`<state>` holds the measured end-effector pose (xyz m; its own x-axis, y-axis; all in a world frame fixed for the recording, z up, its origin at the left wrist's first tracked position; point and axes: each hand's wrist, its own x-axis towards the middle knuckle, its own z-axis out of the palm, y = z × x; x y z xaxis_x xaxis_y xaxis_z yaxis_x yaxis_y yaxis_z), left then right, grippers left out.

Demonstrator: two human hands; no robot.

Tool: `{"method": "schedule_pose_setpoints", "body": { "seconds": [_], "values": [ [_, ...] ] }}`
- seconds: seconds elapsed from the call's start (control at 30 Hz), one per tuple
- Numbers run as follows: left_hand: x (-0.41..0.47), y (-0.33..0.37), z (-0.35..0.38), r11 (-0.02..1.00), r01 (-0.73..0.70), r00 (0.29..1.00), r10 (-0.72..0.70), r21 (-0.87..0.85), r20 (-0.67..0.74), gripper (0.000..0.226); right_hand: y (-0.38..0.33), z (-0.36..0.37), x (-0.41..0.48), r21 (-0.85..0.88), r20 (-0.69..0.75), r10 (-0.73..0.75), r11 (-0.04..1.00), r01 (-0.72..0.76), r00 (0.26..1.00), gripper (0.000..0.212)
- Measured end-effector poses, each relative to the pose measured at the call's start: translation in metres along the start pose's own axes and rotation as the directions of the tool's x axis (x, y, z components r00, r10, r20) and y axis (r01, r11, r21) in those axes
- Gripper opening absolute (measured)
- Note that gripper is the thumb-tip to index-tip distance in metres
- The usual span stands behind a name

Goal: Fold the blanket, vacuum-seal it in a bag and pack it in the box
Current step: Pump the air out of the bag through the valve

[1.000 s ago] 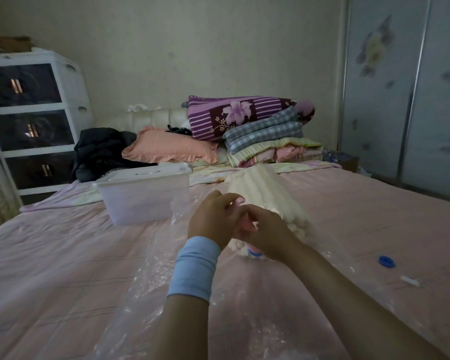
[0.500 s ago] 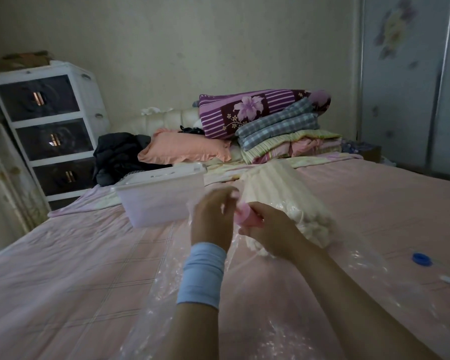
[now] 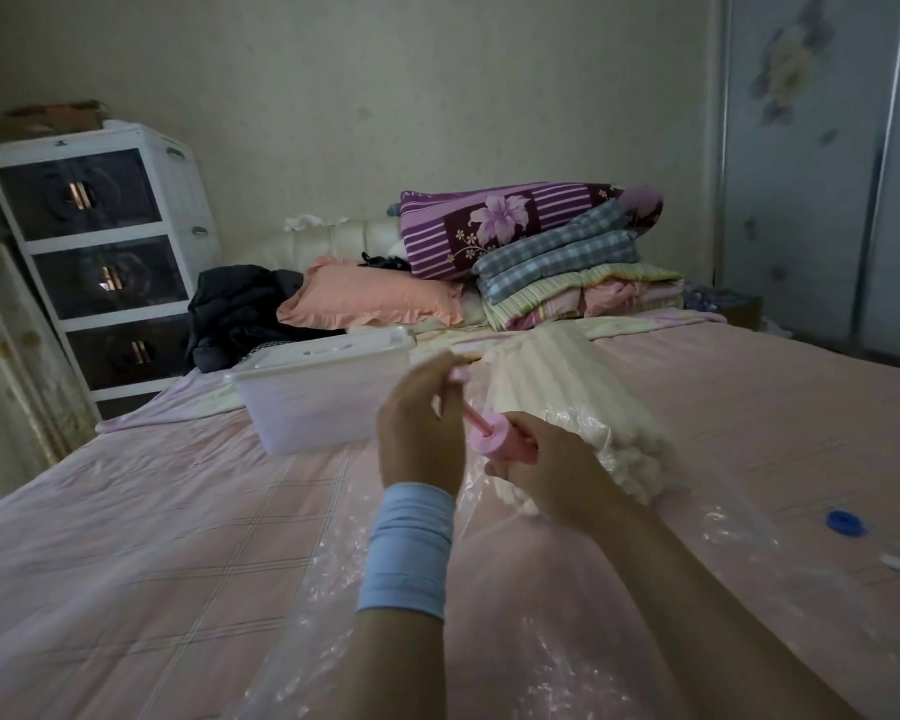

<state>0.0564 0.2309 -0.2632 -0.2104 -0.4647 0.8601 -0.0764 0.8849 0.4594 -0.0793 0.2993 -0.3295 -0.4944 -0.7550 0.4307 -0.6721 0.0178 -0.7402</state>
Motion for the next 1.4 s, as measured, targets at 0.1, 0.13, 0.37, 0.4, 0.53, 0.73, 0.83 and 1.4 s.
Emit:
{"method": "schedule_pose_setpoints", "body": {
  "seconds": [0.1,0.13,0.37,0.4,0.53,0.73,0.83,1.4],
  "values": [
    [-0.013,-0.008,0.007,0.994,0.106,0.965,-0.111,0.036,0.238,0.021,-0.002,0.002,0.002,-0.044,0.012,0.011,0.999,-0.010,1.000,0.041],
    [-0.009,-0.005,0.002,0.995,0.093,0.972,-0.097,0.031,0.212,0.020,-0.002,0.002,0.003,-0.047,0.017,0.010,0.999,-0.009,1.000,0.042],
    [0.035,0.020,-0.037,0.991,-0.121,0.926,0.134,0.059,-0.354,0.020,0.002,-0.007,0.001,-0.033,0.050,0.028,0.999,-0.026,0.998,0.045],
    [0.027,0.019,-0.030,0.990,-0.123,0.931,0.141,0.074,-0.337,0.021,0.002,-0.007,0.000,-0.041,0.053,0.029,0.999,-0.027,0.998,0.045],
    [-0.015,-0.001,0.007,1.000,0.025,0.996,-0.025,0.007,0.086,0.020,0.004,-0.004,-0.001,-0.028,0.024,0.026,0.999,-0.025,0.999,0.042],
    [0.005,0.014,-0.008,0.991,-0.122,0.991,0.124,0.045,-0.042,0.017,0.004,-0.004,-0.003,0.060,-0.022,0.025,0.998,-0.024,0.999,0.042],
    [0.024,0.024,-0.024,0.980,-0.176,0.919,0.198,0.097,-0.340,0.018,0.006,-0.007,-0.005,0.079,0.014,0.041,0.996,-0.042,0.999,0.043],
    [0.021,0.029,-0.020,0.983,-0.145,0.926,0.176,0.115,-0.334,0.019,0.007,-0.008,-0.008,0.075,0.019,0.046,0.996,-0.048,0.999,0.043]
  ]
}}
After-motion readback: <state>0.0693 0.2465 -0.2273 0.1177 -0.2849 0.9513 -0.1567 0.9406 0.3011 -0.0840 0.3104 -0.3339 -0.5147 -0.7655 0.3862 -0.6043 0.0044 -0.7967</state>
